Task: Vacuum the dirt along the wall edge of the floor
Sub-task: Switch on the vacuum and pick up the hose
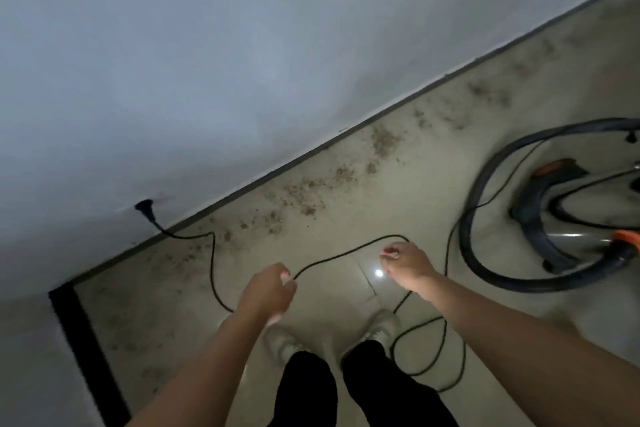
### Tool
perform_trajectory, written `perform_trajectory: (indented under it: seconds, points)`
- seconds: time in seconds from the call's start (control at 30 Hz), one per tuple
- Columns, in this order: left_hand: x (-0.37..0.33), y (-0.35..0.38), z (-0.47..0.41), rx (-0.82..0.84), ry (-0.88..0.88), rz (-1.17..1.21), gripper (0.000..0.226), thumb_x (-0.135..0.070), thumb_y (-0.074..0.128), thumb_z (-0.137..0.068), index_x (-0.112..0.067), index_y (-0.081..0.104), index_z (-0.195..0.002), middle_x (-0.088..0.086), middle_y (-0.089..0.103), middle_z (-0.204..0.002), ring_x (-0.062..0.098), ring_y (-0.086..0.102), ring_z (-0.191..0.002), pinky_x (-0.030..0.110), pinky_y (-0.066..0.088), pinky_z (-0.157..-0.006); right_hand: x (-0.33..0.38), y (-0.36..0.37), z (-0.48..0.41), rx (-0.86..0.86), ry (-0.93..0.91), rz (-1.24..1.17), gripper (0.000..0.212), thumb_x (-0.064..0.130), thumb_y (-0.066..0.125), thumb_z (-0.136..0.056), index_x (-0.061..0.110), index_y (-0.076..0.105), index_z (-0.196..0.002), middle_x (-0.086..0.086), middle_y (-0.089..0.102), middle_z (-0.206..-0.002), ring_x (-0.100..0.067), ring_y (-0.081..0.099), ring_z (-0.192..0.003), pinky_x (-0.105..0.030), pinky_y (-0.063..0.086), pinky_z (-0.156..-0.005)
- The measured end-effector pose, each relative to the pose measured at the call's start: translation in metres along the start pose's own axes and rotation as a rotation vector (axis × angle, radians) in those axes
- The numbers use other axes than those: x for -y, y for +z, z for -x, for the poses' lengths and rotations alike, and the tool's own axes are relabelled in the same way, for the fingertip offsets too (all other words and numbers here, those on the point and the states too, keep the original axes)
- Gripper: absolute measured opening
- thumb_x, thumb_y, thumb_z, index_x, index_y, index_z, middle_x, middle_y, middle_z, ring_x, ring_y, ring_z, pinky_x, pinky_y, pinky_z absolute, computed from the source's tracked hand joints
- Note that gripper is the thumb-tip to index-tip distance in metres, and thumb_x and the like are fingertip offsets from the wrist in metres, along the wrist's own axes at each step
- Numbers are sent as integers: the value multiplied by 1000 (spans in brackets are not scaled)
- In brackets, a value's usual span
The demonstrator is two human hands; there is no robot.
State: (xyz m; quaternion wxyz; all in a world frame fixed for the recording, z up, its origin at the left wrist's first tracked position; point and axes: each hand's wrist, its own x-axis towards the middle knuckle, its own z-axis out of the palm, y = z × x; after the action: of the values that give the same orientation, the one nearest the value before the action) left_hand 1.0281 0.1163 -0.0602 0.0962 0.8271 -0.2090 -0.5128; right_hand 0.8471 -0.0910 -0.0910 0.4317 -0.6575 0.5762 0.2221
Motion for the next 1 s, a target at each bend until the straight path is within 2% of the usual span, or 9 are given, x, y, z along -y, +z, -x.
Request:
perform_trajectory:
  seconds: [0.17, 0.23, 0.33, 0.4, 0.5, 0.63, 0.7, 0.8, 1.0]
  points:
    - [-130, -24, 23, -43, 130, -104, 34, -32, 49, -99, -16, 55, -128, 7, 60, -126, 23, 57, -113, 34, 47, -95, -27, -104, 23, -85, 22, -97, 21, 25, 61, -92, 10, 69, -104, -4, 68, -104, -26, 65, -101, -25, 46, -76]
    - [-185, -29, 28, -57, 177, -177, 35, -32, 48, -99, -15, 56, -128, 6, 61, -126, 24, 58, -114, 34, 47, -96, -45, -145, 27, -112, 34, -176, 21, 24, 58, -91, 9, 68, -101, -8, 70, -104, -29, 66, -97, -31, 51, -79]
    - [-270, -29, 37, -66, 217, -201, 33, -32, 49, -98, -15, 57, -125, 7, 63, -121, 24, 60, -108, 33, 48, -92, -76, -209, 37, -176, 52, -214, 25, 27, 58, -93, 13, 67, -111, -8, 68, -109, -27, 64, -102, -27, 45, -84]
    - [-328, -25, 43, -56, 248, -181, 32, -30, 51, -98, -14, 57, -125, 8, 63, -118, 25, 61, -106, 29, 47, -88, -96, -253, 42, -211, 66, -265, 23, 28, 59, -93, 12, 68, -108, -8, 68, -107, -26, 63, -100, -28, 46, -82]
    - [-403, -18, 46, -15, 314, -155, 30, -26, 54, -97, -10, 59, -122, 11, 64, -117, 27, 62, -105, 28, 45, -85, -121, -311, 46, -285, 105, -344, 15, 26, 59, -94, 13, 66, -98, -5, 66, -94, -22, 62, -89, -30, 48, -76]
    - [-482, -18, 43, 59, 422, -179, 25, -26, 56, -96, -11, 61, -115, 4, 62, -106, 25, 63, -100, 29, 48, -86, -146, -370, 40, -358, 157, -487, 9, 27, 61, -92, 18, 63, -91, -6, 67, -96, -25, 65, -90, -34, 50, -76]
    - [-518, -25, 35, 94, 459, -205, 23, -25, 56, -96, -9, 62, -112, 4, 61, -105, 21, 60, -95, 25, 44, -79, -154, -394, 32, -353, 203, -541, 10, 24, 58, -92, 16, 63, -89, -7, 63, -92, -23, 60, -86, -32, 45, -74]
    - [-572, -40, 13, 151, 493, -222, 22, -29, 60, -94, -12, 63, -107, 12, 67, -106, 25, 65, -90, 28, 49, -74, -162, -430, 21, -369, 301, -625, 16, 20, 57, -90, 8, 67, -88, -15, 69, -89, -31, 65, -85, -35, 47, -71]
    - [-698, -66, -33, 207, 614, -524, 25, -30, 57, -95, -13, 60, -112, 10, 63, -112, 27, 64, -97, 30, 51, -78, -162, -502, 25, -496, 419, -811, 21, 21, 56, -95, 22, 59, -74, -7, 65, -79, -23, 59, -68, -27, 46, -59]
